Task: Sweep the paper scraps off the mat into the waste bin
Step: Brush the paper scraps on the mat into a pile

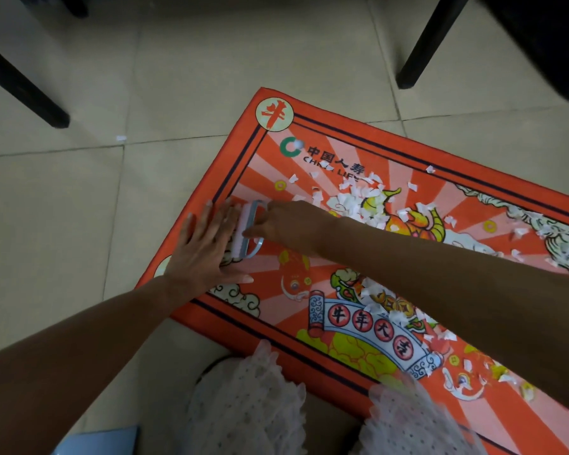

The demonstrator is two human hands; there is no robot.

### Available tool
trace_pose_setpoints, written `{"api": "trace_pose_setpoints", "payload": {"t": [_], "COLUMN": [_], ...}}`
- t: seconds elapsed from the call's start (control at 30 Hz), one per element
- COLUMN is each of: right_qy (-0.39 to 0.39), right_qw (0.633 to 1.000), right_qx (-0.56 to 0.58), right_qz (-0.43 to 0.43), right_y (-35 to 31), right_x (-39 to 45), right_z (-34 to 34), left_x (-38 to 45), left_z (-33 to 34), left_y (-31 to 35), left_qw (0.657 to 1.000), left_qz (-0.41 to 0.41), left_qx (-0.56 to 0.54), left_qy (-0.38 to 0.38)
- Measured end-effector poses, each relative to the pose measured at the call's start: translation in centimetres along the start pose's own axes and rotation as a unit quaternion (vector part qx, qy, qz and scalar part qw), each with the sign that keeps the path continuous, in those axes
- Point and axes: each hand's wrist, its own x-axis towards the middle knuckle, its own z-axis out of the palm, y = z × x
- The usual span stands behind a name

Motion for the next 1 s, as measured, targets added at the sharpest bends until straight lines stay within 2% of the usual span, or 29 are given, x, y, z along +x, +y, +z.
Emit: {"api": "trace_pose_setpoints", "payload": {"t": [0.27,0.5,0.73,1.0], "right_qy": [-0.101,-0.125,-0.05,-0.008], "right_qw": [0.993,0.987,0.995,0.998], "right_qx": [-0.053,-0.08,-0.057,-0.034], "right_qz": [0.018,0.058,0.06,0.044], "right_y": [2.2,4.0,2.9,2.5], "right_x": [-3.2,-8.6,-8.1,-6.0], "right_z": [-0.8,-1.3,-1.7,-0.4], "left_x": [-0.1,-0.1,0.4,1.0], "left_z": [0.0,-0.4,-0.3,-0.4], "left_y": [0.2,1.6,2.0,1.4], "left_qw": [0.999,0.999,1.0,0.999], "left_qz": [0.024,0.036,0.016,0.033], "left_qx": [0.038,0.033,0.018,0.022], "left_qy": [0.01,0.004,0.01,0.021]}}
